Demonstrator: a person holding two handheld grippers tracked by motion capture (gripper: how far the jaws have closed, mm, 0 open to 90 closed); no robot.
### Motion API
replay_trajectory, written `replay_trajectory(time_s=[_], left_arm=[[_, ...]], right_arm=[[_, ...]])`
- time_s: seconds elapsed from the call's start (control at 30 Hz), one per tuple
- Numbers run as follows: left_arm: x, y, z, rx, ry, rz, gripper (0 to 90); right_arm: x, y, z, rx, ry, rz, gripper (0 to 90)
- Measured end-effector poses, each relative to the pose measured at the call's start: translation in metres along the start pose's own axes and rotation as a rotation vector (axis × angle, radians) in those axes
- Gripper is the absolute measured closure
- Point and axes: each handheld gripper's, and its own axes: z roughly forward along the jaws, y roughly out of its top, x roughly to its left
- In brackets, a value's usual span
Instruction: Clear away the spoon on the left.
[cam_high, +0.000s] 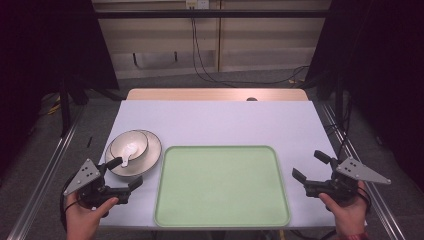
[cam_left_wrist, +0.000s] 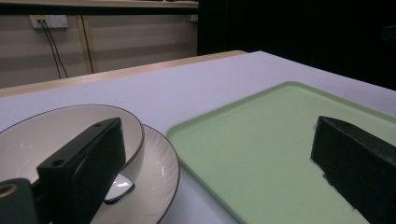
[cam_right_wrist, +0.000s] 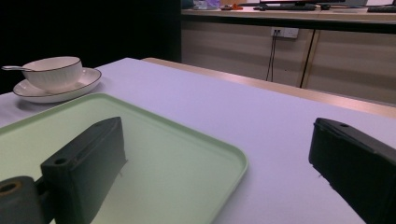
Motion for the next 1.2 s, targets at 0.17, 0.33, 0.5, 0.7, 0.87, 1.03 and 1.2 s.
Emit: replay_trajectory(time_s=[0.17,0.33,0.5,0.7,0.87,1.03,1.2], left_arm=[[0.0,-0.001,-0.001,0.004,0.008,-0.002,3.0],[0.001,-0.003,0.0,0.016,0.027,0.01,3.0],[0.002,-0.005,0.0,0.048,0.071,0.011,5.0],[0.004,-0.007,0.0,0.062,0.097,0.011,11.2],[0.007,-0.009,-0.001,0.073,0.121,0.014,15.7],[0.011,-0.012,-0.001,0.074,0.151,0.009,19.0],[0.016,-0.014,0.001,0.083,0.184,0.015,24.2]], right_arm=[[-0.001,-0.001,0.002,0.002,-0.002,-0.006,3.3],[0.0,-0.002,0.006,0.014,0.015,-0.014,3.2],[0.002,-0.003,0.009,0.019,0.031,-0.016,3.2],[0.004,-0.003,0.011,0.024,0.044,-0.033,3.3],[0.004,-0.003,0.012,0.03,0.05,-0.049,3.3],[0.005,-0.003,0.014,0.033,0.058,-0.059,3.3],[0.006,-0.003,0.016,0.035,0.065,-0.069,3.2]])
